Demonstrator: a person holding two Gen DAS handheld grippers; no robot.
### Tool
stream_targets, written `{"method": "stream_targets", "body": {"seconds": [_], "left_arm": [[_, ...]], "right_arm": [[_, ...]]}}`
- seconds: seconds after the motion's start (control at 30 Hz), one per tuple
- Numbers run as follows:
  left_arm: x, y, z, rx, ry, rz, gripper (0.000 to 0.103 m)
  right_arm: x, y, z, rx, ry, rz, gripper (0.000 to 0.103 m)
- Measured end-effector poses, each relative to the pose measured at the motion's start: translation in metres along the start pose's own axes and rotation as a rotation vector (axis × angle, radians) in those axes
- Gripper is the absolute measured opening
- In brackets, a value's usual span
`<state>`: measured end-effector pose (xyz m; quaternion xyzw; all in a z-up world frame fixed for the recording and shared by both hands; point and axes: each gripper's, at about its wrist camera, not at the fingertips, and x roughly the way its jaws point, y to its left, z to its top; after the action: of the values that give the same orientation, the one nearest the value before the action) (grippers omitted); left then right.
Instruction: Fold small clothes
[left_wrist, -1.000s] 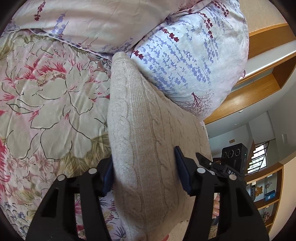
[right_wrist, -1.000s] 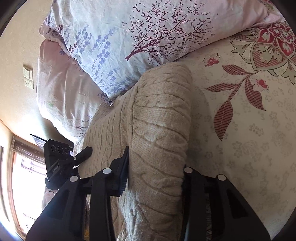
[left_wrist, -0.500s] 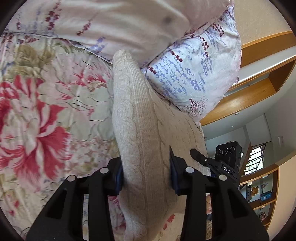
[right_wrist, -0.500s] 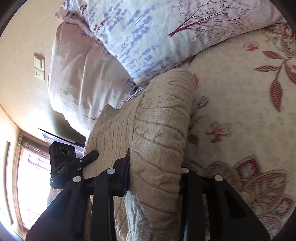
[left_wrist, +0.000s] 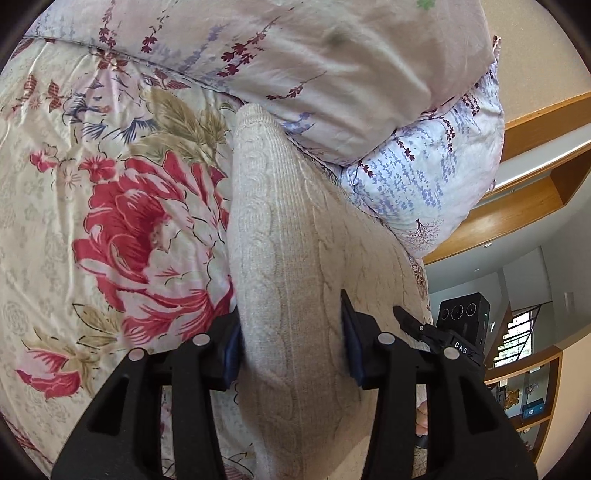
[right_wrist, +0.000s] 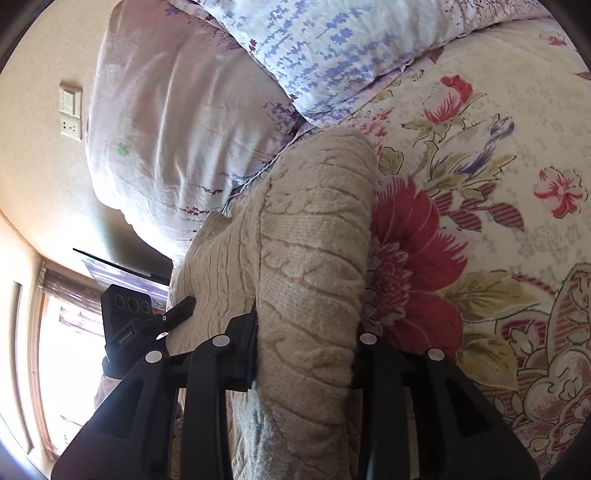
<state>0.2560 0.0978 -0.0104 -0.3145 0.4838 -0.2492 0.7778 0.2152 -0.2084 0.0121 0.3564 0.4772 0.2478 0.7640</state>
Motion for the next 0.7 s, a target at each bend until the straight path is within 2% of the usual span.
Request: {"method": "stream_targets", "body": {"seconds": [0.03, 0.13, 0.2, 0.3, 0.33, 0.37, 0.4, 0.43, 0.53, 0.63, 0.7], "left_arm": [[0.001, 0.0, 0.0, 0.004, -0.004, 0.003, 0.049], [-0.004, -0.006, -0.002, 0.02, -0.011, 0.022, 0.053], [-0.012, -0.011, -0.002, 0.053, -0.034, 0.04, 0.053], [-0.019, -0.016, 0.0, 0.091, -0.066, 0.082, 0.054], [-0.017, -0.016, 0.002, 0.084, -0.061, 0.088, 0.054], [-0.014, -0.016, 0.004, 0.077, -0.057, 0.093, 0.054], [-0.012, -0.015, 0.006, 0.072, -0.054, 0.099, 0.054], [-0.01, -0.014, 0.009, 0.067, -0.057, 0.103, 0.054], [-0.002, -0.013, 0.017, 0.076, -0.065, 0.126, 0.046], [0.003, -0.024, 0.016, 0.15, -0.086, 0.196, 0.047], [0.003, -0.028, 0.015, 0.171, -0.086, 0.22, 0.049]], "right_arm": [[0.0, 0.002, 0.0, -0.008, 0.007, -0.009, 0.033], [-0.007, 0.005, 0.001, -0.018, 0.007, -0.021, 0.043], [-0.018, 0.005, 0.004, -0.012, -0.038, -0.019, 0.048], [-0.031, 0.001, 0.015, 0.009, -0.109, -0.027, 0.048], [-0.031, 0.0, 0.018, 0.012, -0.12, -0.033, 0.046], [-0.029, 0.001, 0.022, 0.0, -0.124, -0.048, 0.027], [-0.026, 0.003, 0.024, -0.02, -0.133, -0.079, 0.017], [-0.025, 0.005, 0.026, -0.041, -0.152, -0.132, 0.012], [-0.017, 0.003, 0.032, -0.022, -0.159, -0.219, 0.011], [-0.01, 0.0, 0.035, -0.005, -0.157, -0.285, 0.011], [-0.01, 0.001, 0.035, -0.016, -0.146, -0.291, 0.013]]}}
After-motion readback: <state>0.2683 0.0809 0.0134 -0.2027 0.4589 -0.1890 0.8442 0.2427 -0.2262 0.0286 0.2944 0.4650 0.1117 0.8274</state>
